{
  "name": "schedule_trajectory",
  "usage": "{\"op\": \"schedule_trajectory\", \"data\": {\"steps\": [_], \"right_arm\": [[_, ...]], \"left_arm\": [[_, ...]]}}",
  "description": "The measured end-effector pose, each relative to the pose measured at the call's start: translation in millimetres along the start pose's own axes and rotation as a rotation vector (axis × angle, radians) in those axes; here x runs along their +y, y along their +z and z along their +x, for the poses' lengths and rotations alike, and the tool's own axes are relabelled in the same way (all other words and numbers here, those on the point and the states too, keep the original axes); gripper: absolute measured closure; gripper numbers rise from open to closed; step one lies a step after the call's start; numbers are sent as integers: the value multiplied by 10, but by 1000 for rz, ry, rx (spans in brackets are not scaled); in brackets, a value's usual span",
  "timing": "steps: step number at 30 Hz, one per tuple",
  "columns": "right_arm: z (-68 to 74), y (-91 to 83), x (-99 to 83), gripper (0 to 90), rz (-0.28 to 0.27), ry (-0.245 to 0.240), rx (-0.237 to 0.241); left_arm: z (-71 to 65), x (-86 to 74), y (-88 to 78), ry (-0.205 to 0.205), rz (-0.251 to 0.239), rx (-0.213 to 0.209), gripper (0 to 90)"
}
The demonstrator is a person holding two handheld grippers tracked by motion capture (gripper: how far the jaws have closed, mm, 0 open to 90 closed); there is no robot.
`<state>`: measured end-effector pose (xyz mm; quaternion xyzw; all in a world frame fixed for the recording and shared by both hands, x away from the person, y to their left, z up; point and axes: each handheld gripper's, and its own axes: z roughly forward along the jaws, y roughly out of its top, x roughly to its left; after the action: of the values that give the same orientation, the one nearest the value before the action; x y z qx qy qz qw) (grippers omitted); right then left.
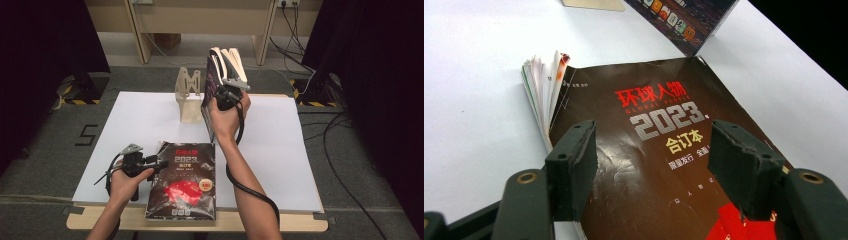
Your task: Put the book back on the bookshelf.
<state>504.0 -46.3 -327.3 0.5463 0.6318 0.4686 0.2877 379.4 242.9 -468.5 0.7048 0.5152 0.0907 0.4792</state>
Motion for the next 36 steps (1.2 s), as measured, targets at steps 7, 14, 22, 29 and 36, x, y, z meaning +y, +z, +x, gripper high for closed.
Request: {"op": "schedule_trajectory", "data": {"steps": [7, 14, 22, 29, 36], "right_arm": [[45, 12, 15, 848, -16, -21, 7], [80, 37, 23, 849, -47, -23, 15], [132, 41, 67, 849, -88, -35, 2], [152, 97, 119, 849, -112, -32, 3], [159, 145, 135, 848, -126, -35, -2]], "left_arm": [[-2, -8, 20, 1, 10, -6, 358], [8, -7, 17, -1, 6, -9, 357], [7, -5, 14, -1, 5, -12, 356], [2, -12, 28, 1, 10, -13, 357], [13, -18, 31, -2, 14, -9, 356]]}}
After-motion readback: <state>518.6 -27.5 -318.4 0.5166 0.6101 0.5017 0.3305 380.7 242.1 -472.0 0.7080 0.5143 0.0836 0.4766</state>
